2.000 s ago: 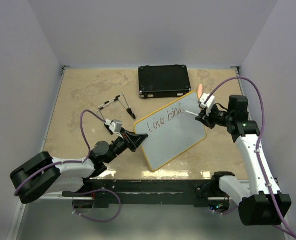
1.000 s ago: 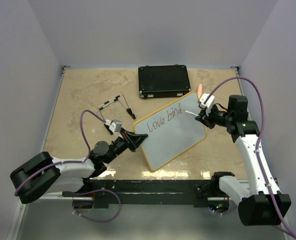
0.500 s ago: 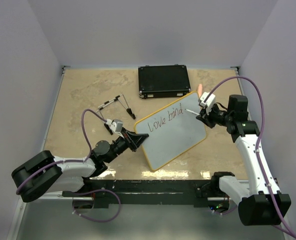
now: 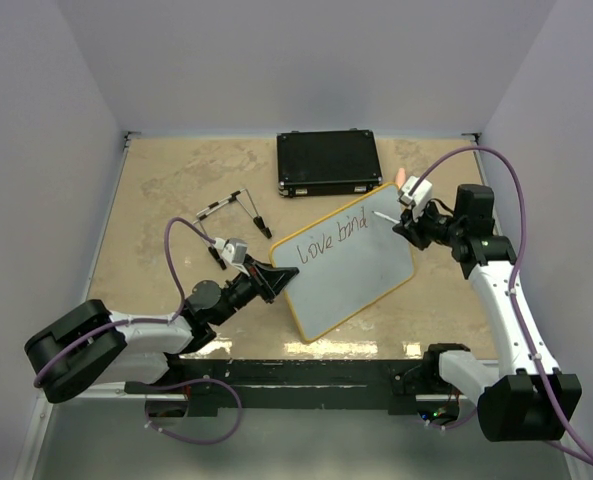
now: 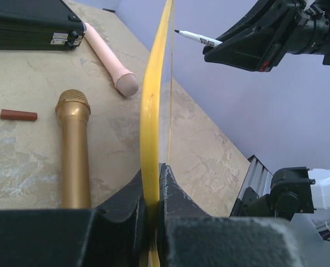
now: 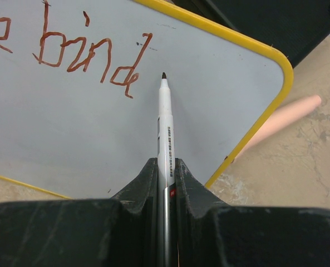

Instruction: Write a sentence on the whiteboard

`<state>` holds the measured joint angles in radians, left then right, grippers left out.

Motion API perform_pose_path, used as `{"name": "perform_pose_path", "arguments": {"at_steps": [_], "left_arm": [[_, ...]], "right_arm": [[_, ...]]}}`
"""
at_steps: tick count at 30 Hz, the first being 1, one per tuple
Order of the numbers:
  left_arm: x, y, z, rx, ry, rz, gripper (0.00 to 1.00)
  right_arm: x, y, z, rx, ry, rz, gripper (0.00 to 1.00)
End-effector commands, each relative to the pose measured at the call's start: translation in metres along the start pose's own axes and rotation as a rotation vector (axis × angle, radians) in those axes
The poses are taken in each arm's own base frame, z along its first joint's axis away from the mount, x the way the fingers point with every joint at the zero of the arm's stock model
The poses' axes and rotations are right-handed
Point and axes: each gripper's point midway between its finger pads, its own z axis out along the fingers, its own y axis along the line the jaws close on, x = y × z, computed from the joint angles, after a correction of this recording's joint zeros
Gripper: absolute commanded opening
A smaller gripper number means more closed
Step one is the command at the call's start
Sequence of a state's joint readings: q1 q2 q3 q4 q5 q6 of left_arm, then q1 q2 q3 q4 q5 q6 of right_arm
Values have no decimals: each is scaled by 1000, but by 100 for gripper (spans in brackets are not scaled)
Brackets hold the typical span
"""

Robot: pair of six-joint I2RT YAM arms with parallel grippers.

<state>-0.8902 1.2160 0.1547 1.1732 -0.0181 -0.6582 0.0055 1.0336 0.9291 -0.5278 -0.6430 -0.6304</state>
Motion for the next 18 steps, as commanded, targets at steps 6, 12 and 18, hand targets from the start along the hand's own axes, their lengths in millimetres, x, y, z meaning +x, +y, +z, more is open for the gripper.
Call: {"name": "perform_pose_path", "arguments": {"at_steps": [6,12,18], "left_arm": [[38,20,-9,-41,154,94,0],[38,21,-8,-41,152,93,0],[38,21,-9,-43,152,93,0]], "right_arm": [[-8,-6,-1,18,-26,-17,0],[-1,-1,-2,4,-2,-22,0],[2,0,-1,-3,7,-13,0]]}}
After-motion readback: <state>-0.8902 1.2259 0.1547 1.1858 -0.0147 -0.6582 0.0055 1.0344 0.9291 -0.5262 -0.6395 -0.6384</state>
